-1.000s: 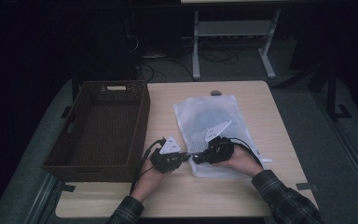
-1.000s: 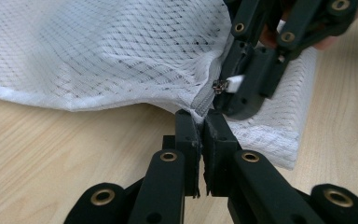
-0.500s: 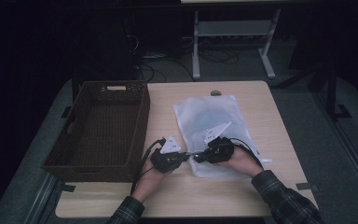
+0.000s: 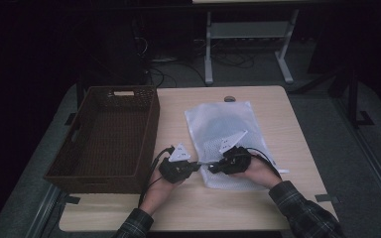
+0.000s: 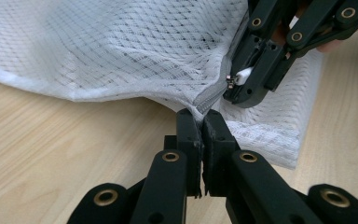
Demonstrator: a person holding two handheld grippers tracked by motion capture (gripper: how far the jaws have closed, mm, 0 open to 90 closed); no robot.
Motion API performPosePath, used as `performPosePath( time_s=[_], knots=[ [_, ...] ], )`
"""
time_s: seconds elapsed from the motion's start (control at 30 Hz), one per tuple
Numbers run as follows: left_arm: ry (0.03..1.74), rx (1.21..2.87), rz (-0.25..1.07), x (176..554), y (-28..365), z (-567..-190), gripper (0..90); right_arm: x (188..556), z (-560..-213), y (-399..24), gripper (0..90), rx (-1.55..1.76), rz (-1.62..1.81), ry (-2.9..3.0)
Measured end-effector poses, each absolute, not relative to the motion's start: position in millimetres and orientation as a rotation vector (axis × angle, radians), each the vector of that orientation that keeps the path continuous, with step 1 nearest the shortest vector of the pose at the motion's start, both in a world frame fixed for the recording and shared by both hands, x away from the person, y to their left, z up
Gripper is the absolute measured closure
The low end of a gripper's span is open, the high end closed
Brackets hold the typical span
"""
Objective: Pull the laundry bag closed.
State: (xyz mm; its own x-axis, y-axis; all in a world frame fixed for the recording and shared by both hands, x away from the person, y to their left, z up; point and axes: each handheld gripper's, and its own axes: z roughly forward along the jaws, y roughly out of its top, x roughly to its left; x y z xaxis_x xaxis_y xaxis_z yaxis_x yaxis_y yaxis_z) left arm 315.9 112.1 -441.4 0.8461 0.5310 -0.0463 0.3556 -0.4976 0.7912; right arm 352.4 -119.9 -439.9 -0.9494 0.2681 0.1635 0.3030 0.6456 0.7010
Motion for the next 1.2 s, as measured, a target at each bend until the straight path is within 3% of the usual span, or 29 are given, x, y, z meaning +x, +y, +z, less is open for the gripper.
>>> performPosePath(
  time_s=[1.2],
  knots=[
    [0.668, 2.128, 0.245, 315.9, 116.5, -440.3, 87.4, 339.6, -441.2, -140.7, 86.1, -0.583, -1.261, -2.838]
  ],
)
